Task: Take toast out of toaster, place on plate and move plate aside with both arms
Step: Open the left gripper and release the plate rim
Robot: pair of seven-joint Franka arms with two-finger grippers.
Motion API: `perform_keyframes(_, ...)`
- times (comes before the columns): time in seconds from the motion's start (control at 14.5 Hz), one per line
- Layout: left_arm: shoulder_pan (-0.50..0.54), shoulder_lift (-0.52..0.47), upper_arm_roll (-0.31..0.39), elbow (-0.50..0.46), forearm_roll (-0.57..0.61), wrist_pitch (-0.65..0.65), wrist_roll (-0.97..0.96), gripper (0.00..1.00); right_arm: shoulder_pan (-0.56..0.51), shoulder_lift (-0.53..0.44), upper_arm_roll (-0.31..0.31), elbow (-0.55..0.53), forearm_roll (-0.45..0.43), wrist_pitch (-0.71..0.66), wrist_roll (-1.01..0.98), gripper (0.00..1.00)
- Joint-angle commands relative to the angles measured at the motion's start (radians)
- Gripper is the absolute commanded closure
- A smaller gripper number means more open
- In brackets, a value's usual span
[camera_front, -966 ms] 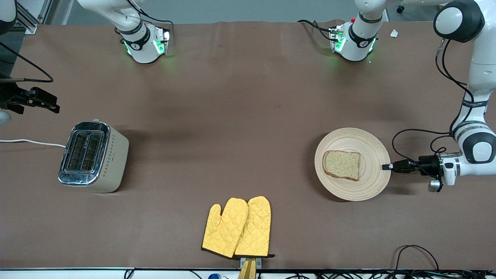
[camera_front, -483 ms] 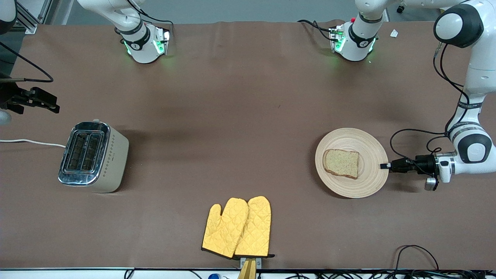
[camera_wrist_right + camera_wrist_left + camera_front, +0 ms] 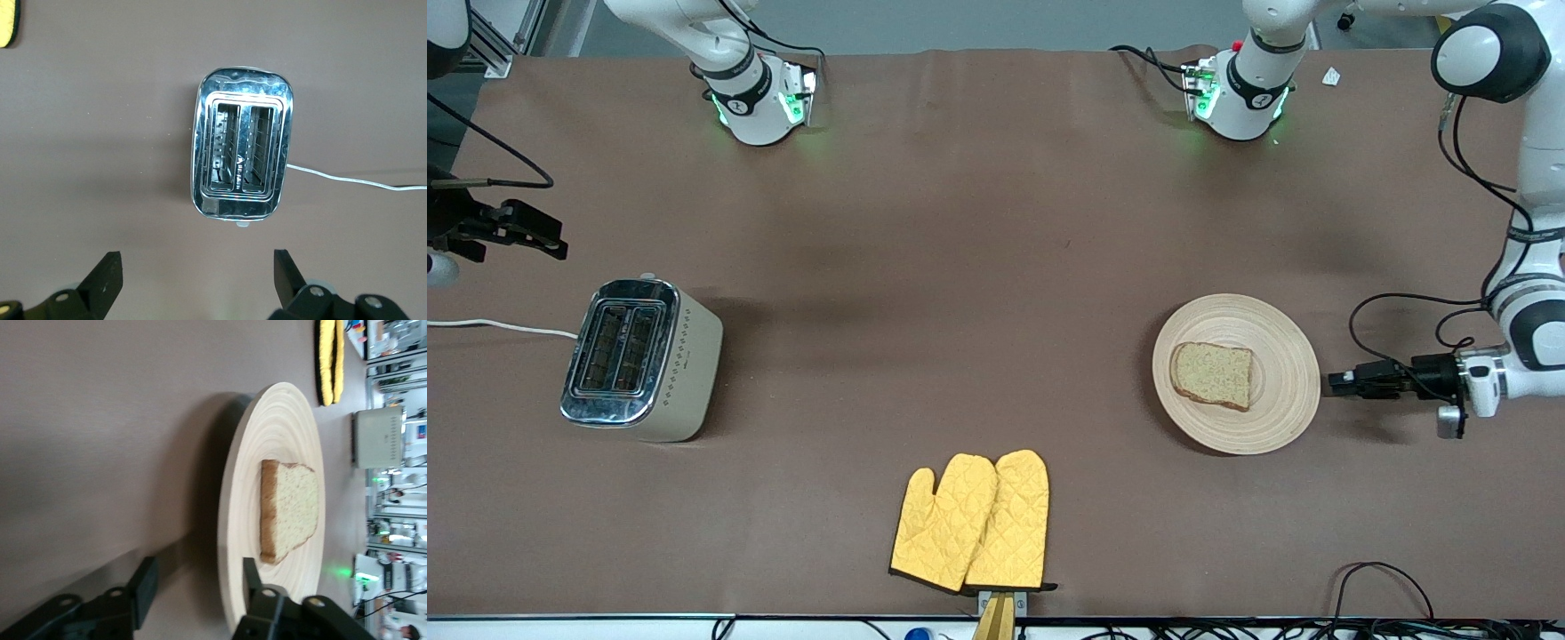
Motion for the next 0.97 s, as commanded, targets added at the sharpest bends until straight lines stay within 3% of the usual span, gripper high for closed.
perform_keyframes(0.0,0.002,-0.054,-0.019,0.037,0.106,-0.019,-0.058,0.00,0.005,0.008,-0.002,0.028,-0.009,-0.014,-0.004,0.00)
perform_keyframes(0.14,-0.025,-0.110,-0.044,0.060,0.214,-0.017,-0.099,0.00,0.005,0.008,0.000,0.034,-0.008,-0.016,-0.004,0.00)
perform_keyframes(0.34,-0.152,-0.199,-0.051,0.130,0.375,-0.013,-0.241,0.00,-0.001,0.008,-0.005,0.043,-0.006,-0.036,-0.001,0.00)
perform_keyframes(0.9,-0.474,-0.428,-0.041,0.154,0.668,-0.026,-0.598,0.00,-0.006,0.007,-0.003,0.045,0.008,-0.033,0.011,0.00)
